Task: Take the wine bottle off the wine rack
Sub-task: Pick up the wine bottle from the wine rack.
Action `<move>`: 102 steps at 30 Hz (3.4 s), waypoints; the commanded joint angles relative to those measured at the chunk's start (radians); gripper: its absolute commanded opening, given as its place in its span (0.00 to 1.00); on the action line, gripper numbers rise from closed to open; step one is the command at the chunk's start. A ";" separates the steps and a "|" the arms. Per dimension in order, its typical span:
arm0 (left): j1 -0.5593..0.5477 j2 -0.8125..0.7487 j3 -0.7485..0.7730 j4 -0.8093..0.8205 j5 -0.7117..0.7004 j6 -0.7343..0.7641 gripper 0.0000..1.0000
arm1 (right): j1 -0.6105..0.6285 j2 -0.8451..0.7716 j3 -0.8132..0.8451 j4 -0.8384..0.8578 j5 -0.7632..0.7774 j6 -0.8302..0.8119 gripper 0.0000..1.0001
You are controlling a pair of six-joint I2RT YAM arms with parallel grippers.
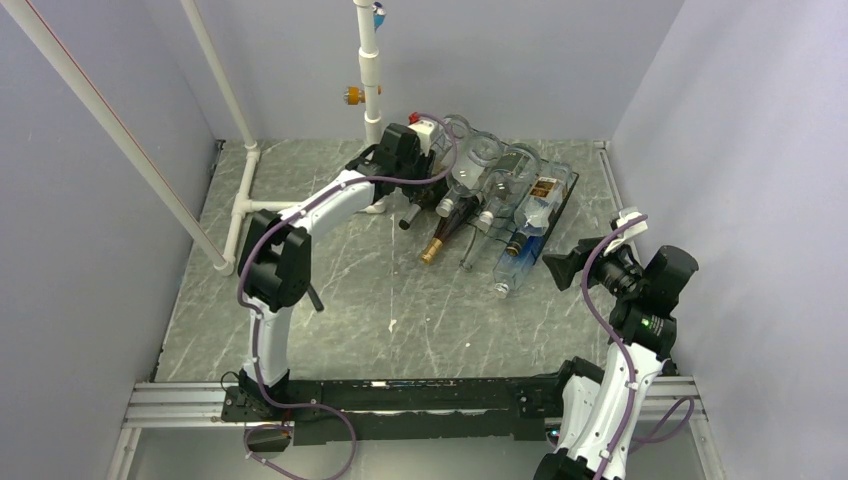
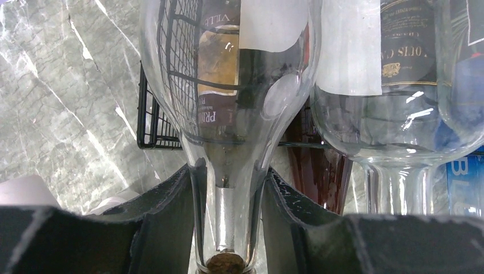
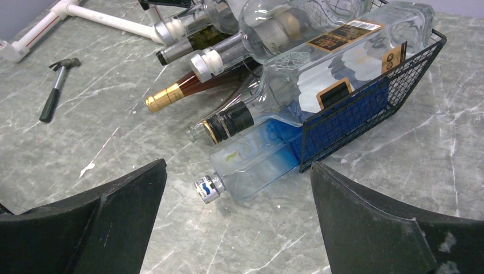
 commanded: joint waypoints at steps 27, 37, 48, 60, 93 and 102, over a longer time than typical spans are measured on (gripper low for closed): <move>0.034 -0.156 -0.005 0.238 -0.035 -0.021 0.00 | -0.006 0.001 -0.001 0.037 -0.018 -0.003 0.99; 0.067 -0.176 -0.124 0.230 0.036 -0.059 0.00 | -0.005 0.001 0.001 0.034 -0.019 -0.008 0.99; 0.082 -0.165 -0.170 0.255 0.131 -0.108 0.00 | -0.005 0.021 0.067 -0.051 -0.039 -0.073 0.99; 0.113 -0.163 -0.268 0.303 0.283 -0.246 0.17 | 0.017 0.114 0.183 -0.193 -0.088 -0.184 0.99; 0.147 -0.249 -0.420 0.476 0.424 -0.584 0.00 | 0.039 0.140 0.184 -0.179 -0.110 -0.172 1.00; 0.145 -0.317 -0.467 0.467 0.413 -0.548 0.00 | 0.048 0.134 0.176 -0.167 -0.110 -0.162 1.00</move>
